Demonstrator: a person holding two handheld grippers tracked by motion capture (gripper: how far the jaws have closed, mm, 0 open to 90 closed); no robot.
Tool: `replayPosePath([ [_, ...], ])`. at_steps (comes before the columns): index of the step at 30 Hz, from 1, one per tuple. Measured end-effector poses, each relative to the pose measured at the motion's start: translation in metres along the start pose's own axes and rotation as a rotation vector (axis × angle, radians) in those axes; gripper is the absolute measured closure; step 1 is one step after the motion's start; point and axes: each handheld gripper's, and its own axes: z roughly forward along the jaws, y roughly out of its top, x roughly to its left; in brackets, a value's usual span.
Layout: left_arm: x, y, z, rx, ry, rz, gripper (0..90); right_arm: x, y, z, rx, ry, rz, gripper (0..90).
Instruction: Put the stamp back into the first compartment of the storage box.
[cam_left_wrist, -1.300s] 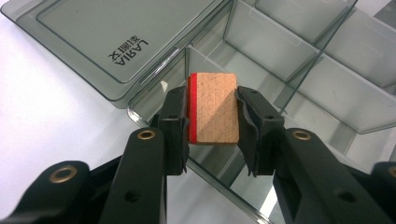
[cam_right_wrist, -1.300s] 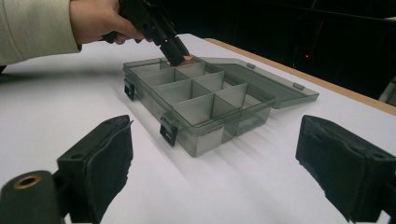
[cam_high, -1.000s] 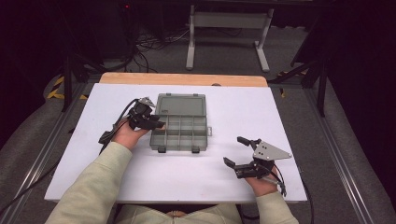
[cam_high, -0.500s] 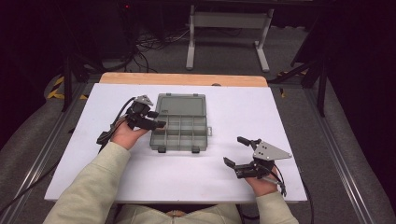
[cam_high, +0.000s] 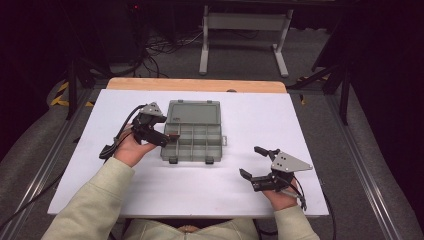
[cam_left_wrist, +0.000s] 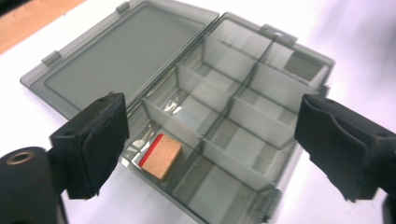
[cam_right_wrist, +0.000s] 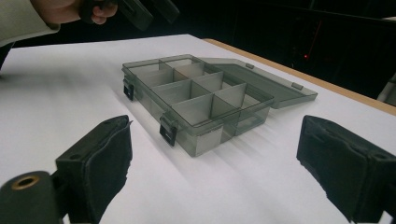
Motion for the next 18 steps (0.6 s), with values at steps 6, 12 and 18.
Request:
replayPosePath([
  [6, -0.017, 0.002, -0.01, -0.008, 0.001, 0.031, 6.6, 0.0, 0.0, 0.0, 0.001, 0.001, 0.0, 10.6],
  [12, -0.029, -0.002, -0.018, -0.025, -0.017, 0.031, 4.1, 0.001, 0.0, 0.001, 0.002, 0.002, 0.0, 10.6],
  [18, -0.036, -0.009, -0.026, -0.057, -0.034, 0.02, 2.0, 0.001, 0.0, 0.001, 0.002, 0.001, 0.001, 10.6],
])
